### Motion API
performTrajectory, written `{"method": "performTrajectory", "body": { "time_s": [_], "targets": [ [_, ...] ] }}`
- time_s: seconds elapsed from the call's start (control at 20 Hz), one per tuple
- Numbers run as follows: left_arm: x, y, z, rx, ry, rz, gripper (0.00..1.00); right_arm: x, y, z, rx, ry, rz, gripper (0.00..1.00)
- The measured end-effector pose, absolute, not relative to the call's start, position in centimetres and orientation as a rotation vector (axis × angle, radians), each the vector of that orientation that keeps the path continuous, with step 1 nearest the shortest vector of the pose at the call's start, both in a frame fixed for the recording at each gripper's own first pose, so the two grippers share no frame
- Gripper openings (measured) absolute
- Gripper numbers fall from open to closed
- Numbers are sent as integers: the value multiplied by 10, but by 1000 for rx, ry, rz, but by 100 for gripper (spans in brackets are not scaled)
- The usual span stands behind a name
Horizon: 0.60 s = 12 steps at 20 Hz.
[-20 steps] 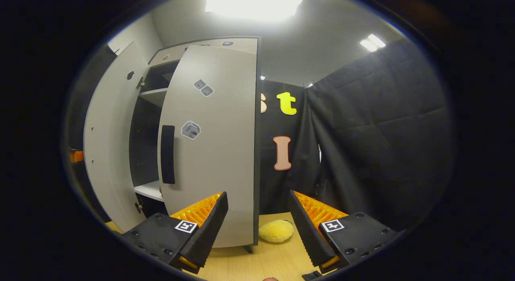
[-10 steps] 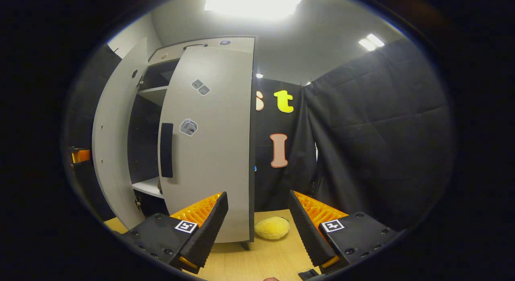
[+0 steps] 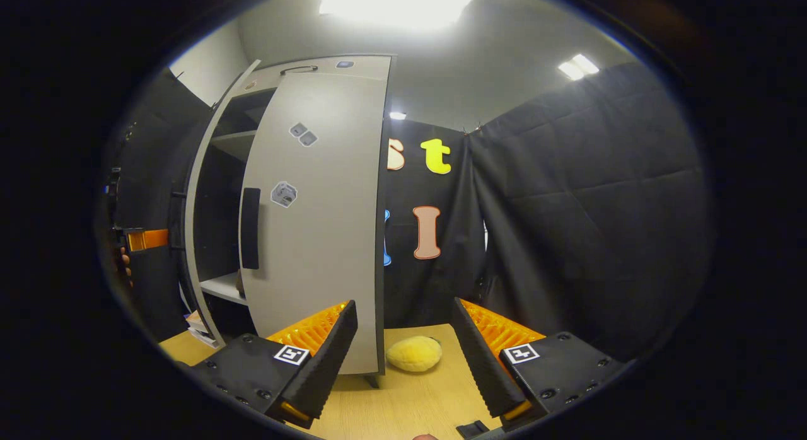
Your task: Grab one shoe with the right hand and put it into the shoe cabinet, grab the other shoe with the left hand and put it into the shoe cabinet; then close the right door with the right hand and the left door with the left hand.
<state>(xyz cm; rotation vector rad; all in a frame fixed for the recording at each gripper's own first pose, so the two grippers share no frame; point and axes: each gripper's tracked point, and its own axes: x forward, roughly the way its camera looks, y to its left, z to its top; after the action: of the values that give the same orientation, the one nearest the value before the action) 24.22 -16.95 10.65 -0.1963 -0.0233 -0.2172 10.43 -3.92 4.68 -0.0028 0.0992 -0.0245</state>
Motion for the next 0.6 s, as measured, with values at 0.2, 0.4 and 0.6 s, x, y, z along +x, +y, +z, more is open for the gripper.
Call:
{"method": "performTrajectory", "body": {
  "time_s": [0.2, 0.4, 0.6],
  "targets": [
    [244, -175, 107, -196, -32, -213, 80, 105, -37, 42, 2, 106, -11, 93],
    [231, -164, 108, -184, -27, -199, 80, 105, -30, 46, 23, 100, 15, 96],
    [202, -139, 118, -149, -44, -169, 80, 97, -23, 59, 32, 76, 43, 96]
  ]
}}
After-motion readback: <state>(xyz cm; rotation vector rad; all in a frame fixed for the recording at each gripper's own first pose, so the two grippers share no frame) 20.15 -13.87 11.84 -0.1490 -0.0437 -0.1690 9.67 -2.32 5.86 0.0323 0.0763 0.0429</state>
